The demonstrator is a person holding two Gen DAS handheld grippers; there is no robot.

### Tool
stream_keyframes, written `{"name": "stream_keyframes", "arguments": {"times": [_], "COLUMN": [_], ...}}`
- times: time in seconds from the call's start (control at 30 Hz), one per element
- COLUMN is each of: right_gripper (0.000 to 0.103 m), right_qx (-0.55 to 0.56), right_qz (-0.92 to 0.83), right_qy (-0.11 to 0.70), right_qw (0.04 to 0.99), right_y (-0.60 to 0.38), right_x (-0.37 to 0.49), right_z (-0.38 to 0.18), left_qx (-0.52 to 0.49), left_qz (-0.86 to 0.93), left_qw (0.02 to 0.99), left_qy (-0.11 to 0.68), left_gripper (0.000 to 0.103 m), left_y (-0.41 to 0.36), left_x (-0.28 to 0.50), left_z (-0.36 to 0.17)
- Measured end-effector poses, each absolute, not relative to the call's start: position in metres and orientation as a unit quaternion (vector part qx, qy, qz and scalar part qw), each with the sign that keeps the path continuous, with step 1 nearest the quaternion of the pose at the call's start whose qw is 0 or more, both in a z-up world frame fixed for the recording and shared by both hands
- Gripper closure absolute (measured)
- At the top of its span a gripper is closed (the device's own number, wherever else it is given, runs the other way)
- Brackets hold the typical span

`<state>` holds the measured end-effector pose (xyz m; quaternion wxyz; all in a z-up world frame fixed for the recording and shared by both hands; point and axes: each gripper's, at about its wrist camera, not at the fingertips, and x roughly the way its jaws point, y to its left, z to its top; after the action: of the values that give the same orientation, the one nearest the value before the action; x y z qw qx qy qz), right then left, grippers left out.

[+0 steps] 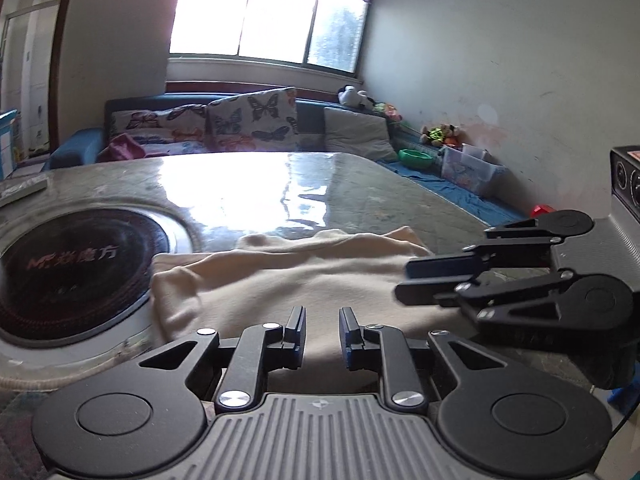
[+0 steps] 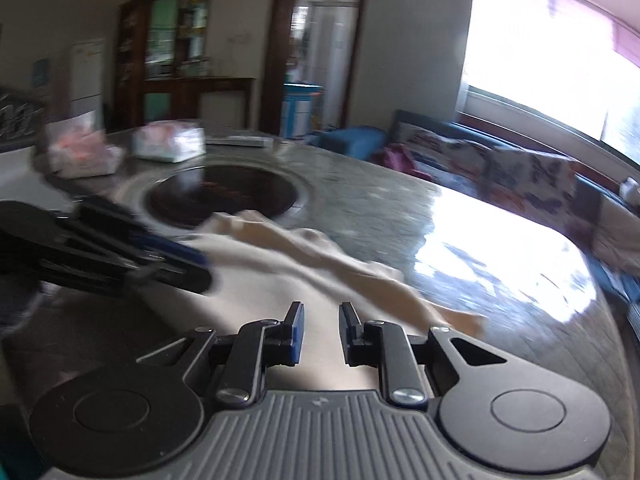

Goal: Fold clothes

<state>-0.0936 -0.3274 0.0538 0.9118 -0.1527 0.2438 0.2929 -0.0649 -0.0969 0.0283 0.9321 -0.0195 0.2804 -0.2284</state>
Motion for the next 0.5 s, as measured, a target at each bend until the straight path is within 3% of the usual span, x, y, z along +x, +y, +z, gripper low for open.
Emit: {"name": "stream_keyframes", "arguments": {"times": [0.5], "right_gripper": [0.086], "right_qx": [-0.196], "right_qz": [0.288], "right_qy": [0.235], "right_qw": [0.907], "right_y": [-0.315], "right_x": [-0.116], "right_z": [0.032], "left_qx": [0.011], "left_qz": [-0.244], "left_qw": [0.928], "left_qy": [0.282], "left_gripper": [0.082], "left_y": [-0.114], "left_x": [-0.070], "left_z": [0.016]}}
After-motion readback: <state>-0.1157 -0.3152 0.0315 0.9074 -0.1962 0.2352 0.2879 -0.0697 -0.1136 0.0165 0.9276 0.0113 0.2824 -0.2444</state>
